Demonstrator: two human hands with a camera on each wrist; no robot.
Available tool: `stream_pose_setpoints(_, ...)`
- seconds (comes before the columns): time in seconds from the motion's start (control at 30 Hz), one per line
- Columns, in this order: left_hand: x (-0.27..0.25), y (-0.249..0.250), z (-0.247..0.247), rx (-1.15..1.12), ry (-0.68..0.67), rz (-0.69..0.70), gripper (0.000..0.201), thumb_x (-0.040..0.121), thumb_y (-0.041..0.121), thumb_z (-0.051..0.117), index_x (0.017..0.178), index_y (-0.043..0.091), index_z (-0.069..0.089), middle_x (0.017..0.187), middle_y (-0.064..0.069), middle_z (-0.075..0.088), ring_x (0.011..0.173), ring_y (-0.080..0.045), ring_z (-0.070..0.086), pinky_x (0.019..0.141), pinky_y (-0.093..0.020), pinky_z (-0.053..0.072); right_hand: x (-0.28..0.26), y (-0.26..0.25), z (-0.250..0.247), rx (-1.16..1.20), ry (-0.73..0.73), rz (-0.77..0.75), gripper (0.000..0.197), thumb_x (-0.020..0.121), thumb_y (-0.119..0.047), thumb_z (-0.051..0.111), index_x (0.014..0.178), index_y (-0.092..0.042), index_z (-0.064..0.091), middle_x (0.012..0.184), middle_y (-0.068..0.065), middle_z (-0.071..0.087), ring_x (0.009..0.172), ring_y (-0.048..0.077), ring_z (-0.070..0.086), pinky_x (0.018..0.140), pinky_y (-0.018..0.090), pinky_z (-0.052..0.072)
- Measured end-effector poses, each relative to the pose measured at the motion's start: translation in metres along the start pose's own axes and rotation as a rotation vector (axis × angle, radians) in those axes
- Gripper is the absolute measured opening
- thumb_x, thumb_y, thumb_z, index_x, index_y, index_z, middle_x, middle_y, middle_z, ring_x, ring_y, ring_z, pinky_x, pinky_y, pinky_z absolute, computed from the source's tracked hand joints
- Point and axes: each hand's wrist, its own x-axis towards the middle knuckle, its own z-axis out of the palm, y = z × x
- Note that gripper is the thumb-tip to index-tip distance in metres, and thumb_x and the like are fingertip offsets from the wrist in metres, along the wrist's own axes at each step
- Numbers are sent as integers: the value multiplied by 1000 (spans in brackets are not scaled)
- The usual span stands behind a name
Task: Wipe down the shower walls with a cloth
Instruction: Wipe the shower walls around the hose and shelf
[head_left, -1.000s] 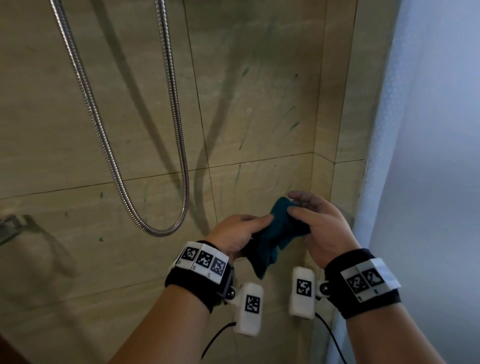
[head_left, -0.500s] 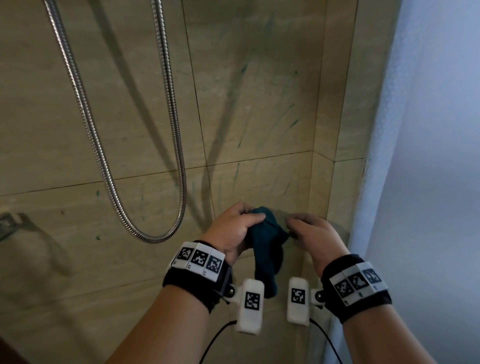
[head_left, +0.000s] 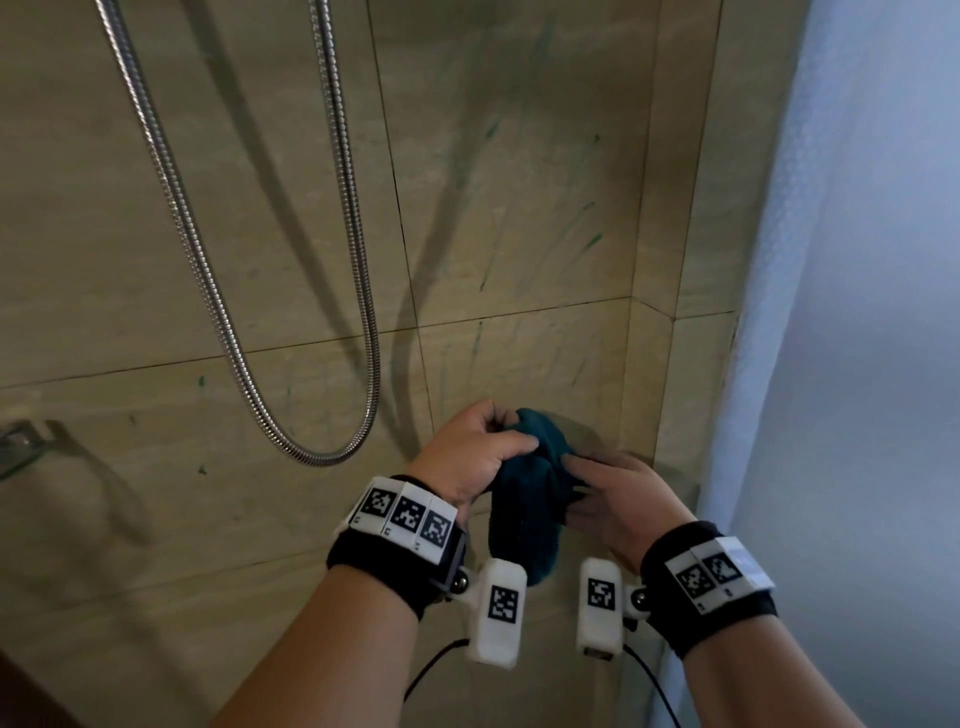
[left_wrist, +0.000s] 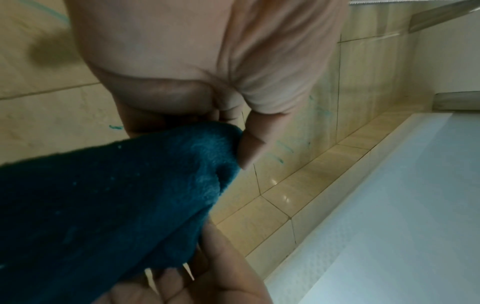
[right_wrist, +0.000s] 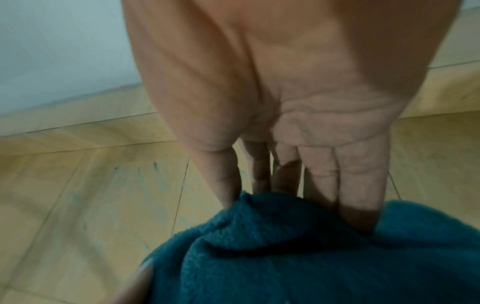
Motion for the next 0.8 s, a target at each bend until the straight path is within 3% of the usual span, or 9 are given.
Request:
stream_pose_setpoints(0.13,2,-6,-2,-28,34,33,24,92,-6,69,89,14,57,78,-8,68,67,-21,67,57,-29,52,2,-2,3,-33,61,-9,20,95,-24,73,114,-18,74,113,17,75,100,38,73,96,55,56)
stream_pose_setpoints(0.2,1,-7,-1,-37,40,45,24,92,-7,67,89,15,57,78,-7,68,67,-21,67,60,-30,54,2,-2,5,-129,71,-18,21,93,-37,74,110,-24,74,111,16,74,98,35,72,91,50,58)
stream_pose_setpoints(0.27,1,-8,0,-56,48,48,25,93,-7,66,89,15,56,82,-10,68,72,-24,67,65,-34,54,1,-2,8,-175,44,5,25,95,-41,70,111,-22,73,106,19,75,97,38,73,92,53,59)
stream_pose_setpoints(0.37,2,-10,0,-68,64,53,25,95,-6,65,90,16,55,91,-15,66,81,-28,64,67,-35,53,-1,1,9,-112,-16,-20,25,99,-29,68,118,-13,70,114,29,71,103,42,72,99,60,53)
stream_pose_setpoints(0.43,3,-11,0,-65,79,65,25,94,-5,66,92,17,55,94,-15,67,82,-29,65,67,-35,54,0,1,7,-91,-5,-85,25,100,-18,66,123,-11,67,104,26,74,91,35,75,90,51,60)
stream_pose_setpoints(0.5,3,-11,-1,-46,118,86,25,93,-5,68,95,17,56,98,-13,69,82,-27,66,67,-36,54,1,-2,4,-78,28,-120,24,101,-11,62,125,-14,63,92,16,78,82,28,77,75,39,63)
stream_pose_setpoints(0.63,6,-13,-3,122,168,152,30,88,3,77,104,22,61,111,-7,73,94,-24,72,72,-37,59,3,-8,-4,53,109,-114,23,102,-7,58,124,-13,64,86,13,76,72,26,75,68,38,60)
stream_pose_setpoints(0.73,5,-11,-2,234,175,161,30,83,11,80,104,29,68,110,2,74,101,-18,72,89,-42,62,4,-12,-5,127,149,-117,22,103,-7,55,121,-11,66,98,20,74,85,33,73,69,41,61)
stream_pose_setpoints(0.8,5,-10,-2,237,171,145,31,75,19,78,103,31,73,107,3,77,101,-18,73,93,-47,61,3,-16,-5,128,152,-136,21,102,-6,56,120,-11,67,103,21,74,91,36,73,75,44,62)
